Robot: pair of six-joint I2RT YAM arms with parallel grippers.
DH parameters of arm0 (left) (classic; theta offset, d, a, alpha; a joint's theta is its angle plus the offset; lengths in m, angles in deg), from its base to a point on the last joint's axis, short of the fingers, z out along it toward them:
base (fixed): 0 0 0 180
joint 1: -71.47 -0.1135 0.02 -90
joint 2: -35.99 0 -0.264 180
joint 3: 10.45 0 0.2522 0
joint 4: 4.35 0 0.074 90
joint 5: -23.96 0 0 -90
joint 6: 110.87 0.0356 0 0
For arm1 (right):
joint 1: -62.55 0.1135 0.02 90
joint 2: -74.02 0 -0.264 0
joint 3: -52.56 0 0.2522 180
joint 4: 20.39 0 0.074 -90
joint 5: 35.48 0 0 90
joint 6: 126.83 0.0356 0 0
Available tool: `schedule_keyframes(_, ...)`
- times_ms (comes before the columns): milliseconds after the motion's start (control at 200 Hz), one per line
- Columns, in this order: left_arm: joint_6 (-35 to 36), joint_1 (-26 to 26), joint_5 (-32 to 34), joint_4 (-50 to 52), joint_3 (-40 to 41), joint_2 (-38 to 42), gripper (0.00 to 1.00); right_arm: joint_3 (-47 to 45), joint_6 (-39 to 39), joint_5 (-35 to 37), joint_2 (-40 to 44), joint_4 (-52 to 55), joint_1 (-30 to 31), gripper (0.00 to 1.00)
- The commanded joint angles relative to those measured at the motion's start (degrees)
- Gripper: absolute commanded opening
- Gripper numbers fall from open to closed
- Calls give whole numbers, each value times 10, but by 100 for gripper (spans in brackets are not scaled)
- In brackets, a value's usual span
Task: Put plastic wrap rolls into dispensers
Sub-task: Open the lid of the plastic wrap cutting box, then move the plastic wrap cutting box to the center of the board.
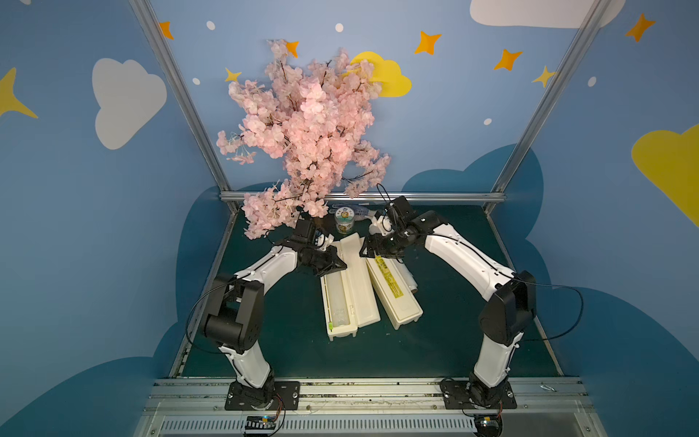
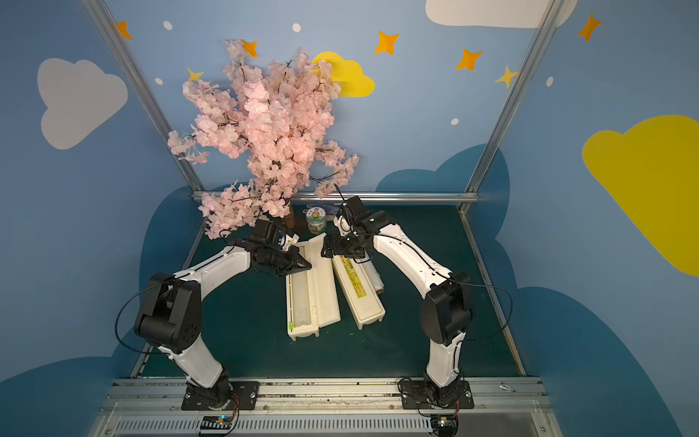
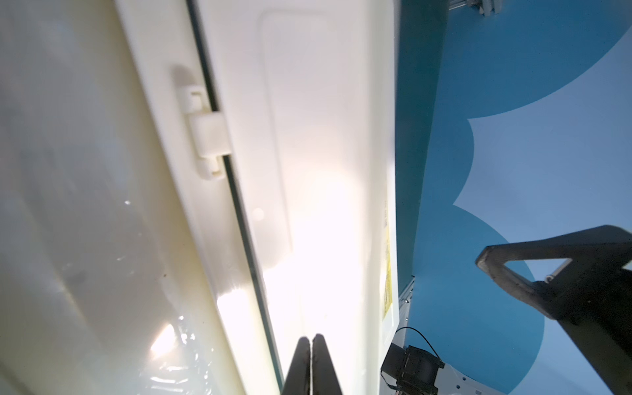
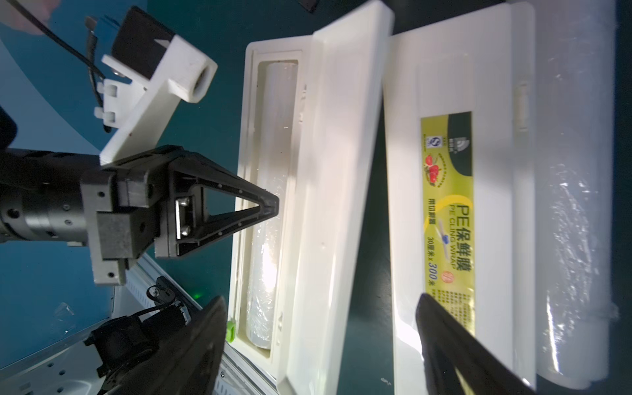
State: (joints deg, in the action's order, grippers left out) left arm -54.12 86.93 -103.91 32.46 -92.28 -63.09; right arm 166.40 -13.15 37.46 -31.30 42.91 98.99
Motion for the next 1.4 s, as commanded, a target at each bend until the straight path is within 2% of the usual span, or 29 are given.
schedule_keyframes(0,16,0,47,42,-15,24,9,-21,-25,8,29,-1,-11,86)
schedule_keyframes(170,44,0,132,104,-40,63,24,-54,-42,28,50,-1,-31,86)
schedule_keyframes(340,42,-8,271,149,-10,115,41,-90,-78,94,70,5,-60,89)
schedule_keyframes(446,31,-21,281,144,22,118,48,-95,-98,138,69,21,-72,89)
schedule_keyframes(561,28,-22,282,147,30,95,55,-93,-120,153,61,33,-80,90)
schedule_keyframes(776,37,-15,255,128,37,62,59,-106,-127,139,54,25,-87,90)
schedule_keyframes(1011,44,0,259,128,34,31,59,-124,-126,123,44,15,-90,90)
schedule_keyframes(1191,34,3,287,125,41,27,55,-124,-126,118,39,13,-91,90)
schedule_keyframes(1397,56,4,280,134,5,-10,48,-133,-121,112,37,10,-91,90)
